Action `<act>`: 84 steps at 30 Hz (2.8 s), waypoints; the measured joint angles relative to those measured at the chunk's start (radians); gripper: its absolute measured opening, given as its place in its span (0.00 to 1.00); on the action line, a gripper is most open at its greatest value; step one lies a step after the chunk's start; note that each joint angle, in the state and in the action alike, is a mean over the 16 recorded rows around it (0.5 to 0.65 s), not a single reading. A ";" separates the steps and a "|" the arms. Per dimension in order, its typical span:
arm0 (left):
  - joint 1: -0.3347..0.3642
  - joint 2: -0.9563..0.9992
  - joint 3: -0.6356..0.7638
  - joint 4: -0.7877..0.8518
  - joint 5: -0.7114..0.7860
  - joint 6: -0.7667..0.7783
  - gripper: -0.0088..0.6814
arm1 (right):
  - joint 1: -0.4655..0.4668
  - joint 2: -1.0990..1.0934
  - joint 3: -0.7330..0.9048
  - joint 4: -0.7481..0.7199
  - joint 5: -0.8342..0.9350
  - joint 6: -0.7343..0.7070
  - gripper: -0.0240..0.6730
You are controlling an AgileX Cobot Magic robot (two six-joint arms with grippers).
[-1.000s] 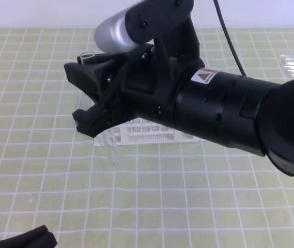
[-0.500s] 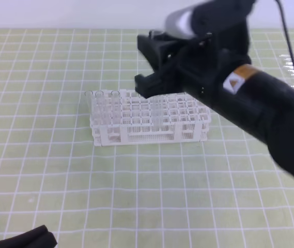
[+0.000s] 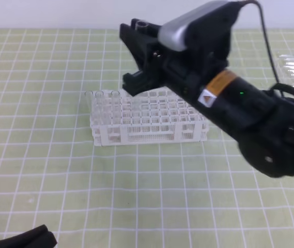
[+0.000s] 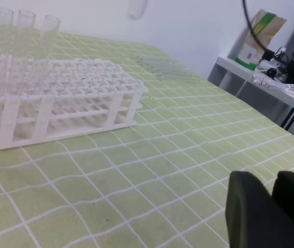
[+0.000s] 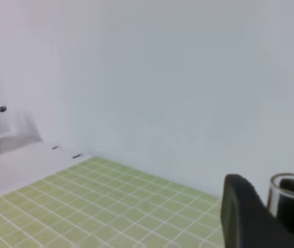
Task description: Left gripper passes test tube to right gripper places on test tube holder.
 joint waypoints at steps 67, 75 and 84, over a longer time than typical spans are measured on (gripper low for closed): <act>0.000 -0.001 -0.003 0.001 0.019 -0.001 0.03 | -0.040 0.446 -0.162 0.006 -0.194 -0.043 0.05; 0.000 -0.002 -0.004 0.001 0.020 -0.001 0.03 | -0.040 0.463 -0.163 0.000 -0.194 -0.042 0.05; 0.000 -0.002 -0.004 0.001 0.020 -0.002 0.03 | -0.040 0.466 -0.162 0.009 -0.192 -0.041 0.05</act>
